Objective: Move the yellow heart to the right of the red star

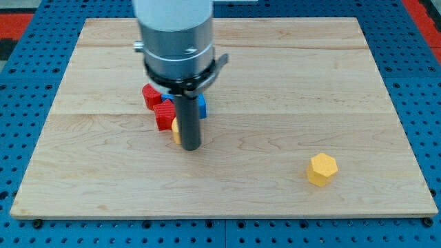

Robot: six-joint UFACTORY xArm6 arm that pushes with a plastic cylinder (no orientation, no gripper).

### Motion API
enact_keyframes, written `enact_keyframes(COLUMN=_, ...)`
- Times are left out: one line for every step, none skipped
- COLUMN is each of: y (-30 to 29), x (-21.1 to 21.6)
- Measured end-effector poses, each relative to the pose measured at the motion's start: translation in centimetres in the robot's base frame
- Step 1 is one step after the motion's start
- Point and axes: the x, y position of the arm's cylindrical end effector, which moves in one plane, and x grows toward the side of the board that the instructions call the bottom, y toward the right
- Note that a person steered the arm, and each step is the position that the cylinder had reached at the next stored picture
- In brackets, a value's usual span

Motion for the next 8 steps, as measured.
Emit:
enact_keyframes(y=-4.4, x=0.0)
enact_keyframes(y=-6.9, x=0.0)
enact_keyframes(y=-6.6, x=0.4)
enact_keyframes(y=-1.8, x=0.4)
enact_keyframes(y=1.7, x=-0.4)
enact_keyframes(y=2.6, x=-1.8)
enact_keyframes(y=2.2, x=-2.9)
enact_keyframes(y=3.0, x=-2.7)
